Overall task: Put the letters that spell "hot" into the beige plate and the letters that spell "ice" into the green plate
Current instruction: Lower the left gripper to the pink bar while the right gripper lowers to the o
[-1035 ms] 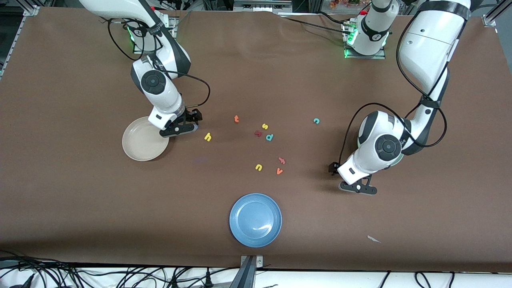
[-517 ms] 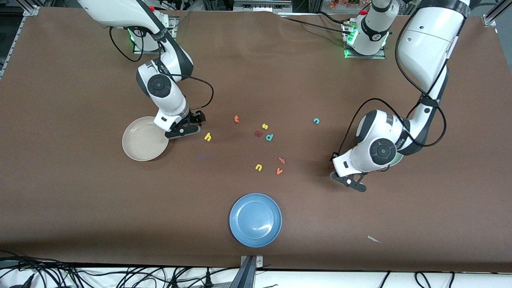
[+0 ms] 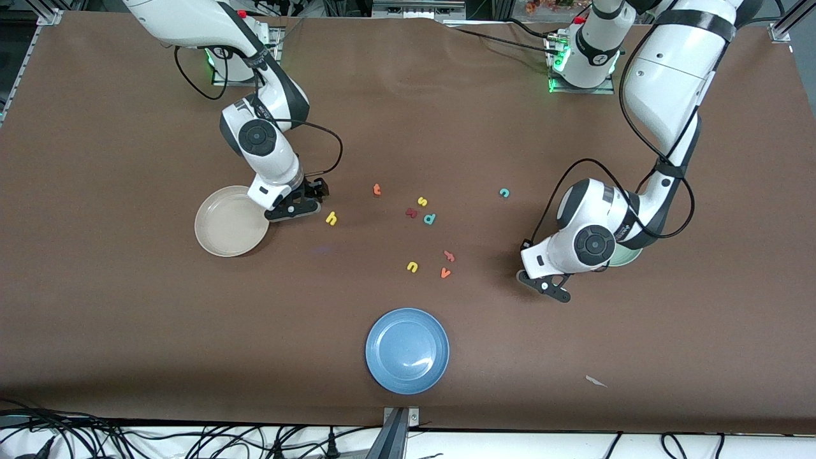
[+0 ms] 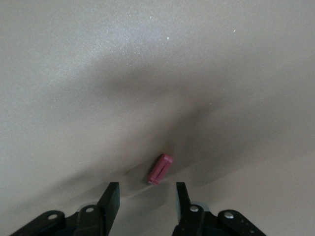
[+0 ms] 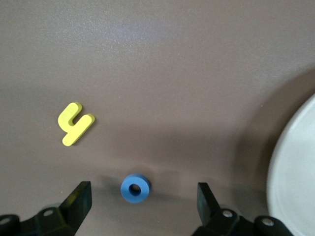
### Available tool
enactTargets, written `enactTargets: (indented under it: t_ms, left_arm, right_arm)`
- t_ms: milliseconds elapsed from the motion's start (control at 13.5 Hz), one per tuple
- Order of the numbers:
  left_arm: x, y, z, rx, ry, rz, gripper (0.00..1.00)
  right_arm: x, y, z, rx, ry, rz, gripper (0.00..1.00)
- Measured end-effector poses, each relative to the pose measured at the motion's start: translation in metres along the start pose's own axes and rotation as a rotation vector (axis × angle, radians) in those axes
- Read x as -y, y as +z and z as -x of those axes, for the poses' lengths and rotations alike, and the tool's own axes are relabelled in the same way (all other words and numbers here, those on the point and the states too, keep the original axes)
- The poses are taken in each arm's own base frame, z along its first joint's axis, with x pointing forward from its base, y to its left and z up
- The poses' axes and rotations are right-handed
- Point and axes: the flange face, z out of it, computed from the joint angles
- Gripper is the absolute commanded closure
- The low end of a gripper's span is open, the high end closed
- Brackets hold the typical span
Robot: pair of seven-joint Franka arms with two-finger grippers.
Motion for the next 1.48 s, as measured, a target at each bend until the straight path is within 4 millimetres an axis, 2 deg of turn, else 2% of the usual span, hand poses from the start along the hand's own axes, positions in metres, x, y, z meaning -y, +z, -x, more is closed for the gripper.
enactTargets:
  t_ms: [296, 665, 813, 961, 1109, 1330, 1404, 1478]
  left_arm:
    - [0.000, 0.008, -0.002, -0.002, -0.001, 0.004, 0.48]
    - [-0.001, 0.005, -0.009, -0.025, -0.006, 0.003, 0.48]
    - [-0.004, 0.005, -0.009, -0.025, -0.009, 0.003, 0.58]
    - [-0.005, 0.005, -0.010, -0.025, -0.024, 0.004, 0.66]
    - [-0.005, 0.004, -0.010, -0.027, -0.037, 0.003, 0.79]
    - [-0.006, 0.004, -0.010, -0.027, -0.074, 0.004, 0.85]
    - [-0.006, 0.004, -0.011, -0.027, -0.082, 0.004, 0.89]
    - [-0.006, 0.004, -0.011, -0.027, -0.089, 0.004, 0.98]
  right_arm:
    - [0.008, 0.014, 0.005, 0.005, 0.006, -0.004, 0.05]
    - [0.009, 0.019, 0.012, 0.016, 0.005, -0.003, 0.23]
    - [0.009, 0.019, 0.013, 0.015, 0.004, -0.003, 0.28]
    - [0.009, 0.017, 0.013, 0.011, 0.004, -0.003, 0.37]
    - [0.009, 0.015, 0.012, 0.007, 0.005, -0.003, 0.47]
    - [0.009, 0.014, 0.012, 0.004, 0.004, -0.003, 0.59]
    - [0.009, 0.013, 0.011, 0.002, 0.004, -0.003, 0.63]
    - [0.009, 0.013, 0.011, 0.001, 0.004, -0.003, 0.70]
